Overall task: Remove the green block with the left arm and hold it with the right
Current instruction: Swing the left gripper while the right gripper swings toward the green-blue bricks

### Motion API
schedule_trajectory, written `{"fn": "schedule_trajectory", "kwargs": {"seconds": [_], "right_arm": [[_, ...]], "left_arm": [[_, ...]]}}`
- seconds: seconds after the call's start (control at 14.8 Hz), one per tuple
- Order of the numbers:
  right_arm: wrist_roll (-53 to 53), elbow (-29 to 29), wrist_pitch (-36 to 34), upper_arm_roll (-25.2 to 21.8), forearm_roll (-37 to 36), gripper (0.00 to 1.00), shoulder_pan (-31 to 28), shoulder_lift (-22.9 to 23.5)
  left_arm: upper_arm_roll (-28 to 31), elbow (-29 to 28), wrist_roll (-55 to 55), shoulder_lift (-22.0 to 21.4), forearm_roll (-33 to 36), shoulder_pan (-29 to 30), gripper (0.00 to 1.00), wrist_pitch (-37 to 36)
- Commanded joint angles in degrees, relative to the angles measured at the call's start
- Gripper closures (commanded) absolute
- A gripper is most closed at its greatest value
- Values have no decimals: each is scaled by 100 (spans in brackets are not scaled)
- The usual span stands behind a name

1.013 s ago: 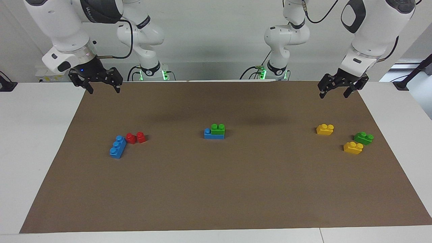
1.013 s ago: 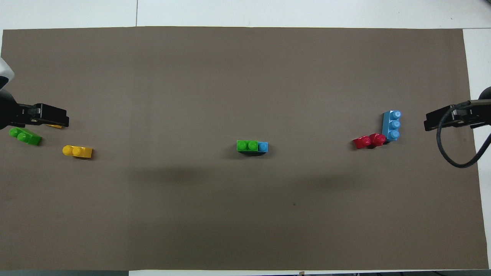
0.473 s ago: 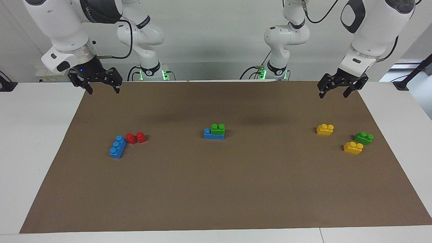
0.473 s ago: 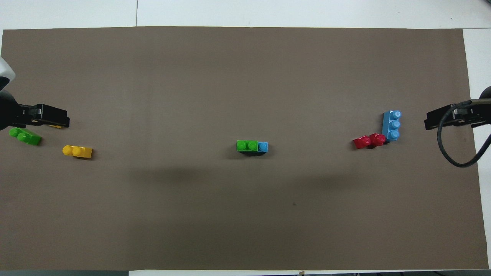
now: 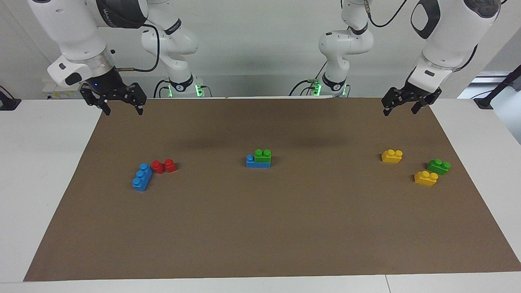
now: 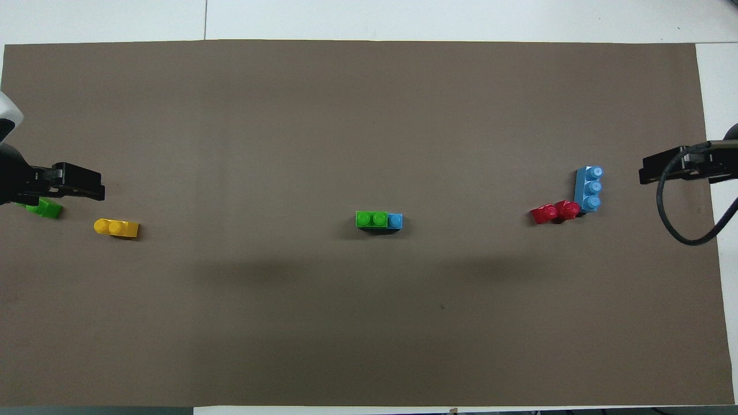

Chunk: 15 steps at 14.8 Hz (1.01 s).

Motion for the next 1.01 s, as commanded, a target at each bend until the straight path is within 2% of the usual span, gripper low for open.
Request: {"fn": "schedule_trajectory", "kwargs": {"seconds": [0.0, 0.2, 0.41, 0.74, 0.95], "right_arm": [[1280, -178, 195, 71, 20, 0, -37, -75], [2766, -266, 213, 88, 186, 0, 77, -49], [4023, -441, 204, 97, 703, 0, 95, -66], [6413, -590, 397, 115, 1223, 0, 411, -14], [7278, -810, 731, 115, 1505, 0, 569, 13]], "left_arm": [[-24, -217, -1061, -190, 40, -238, 0, -46], [-24, -348, -3098, -259, -144, -668, 0, 59], [-24, -603, -4674, -348, -171, -1099, 0, 393], [-24, -657, -6354, -383, -469, -1556, 0, 569], [-24, -946, -7155, -514, -470, -1907, 0, 867]]}}
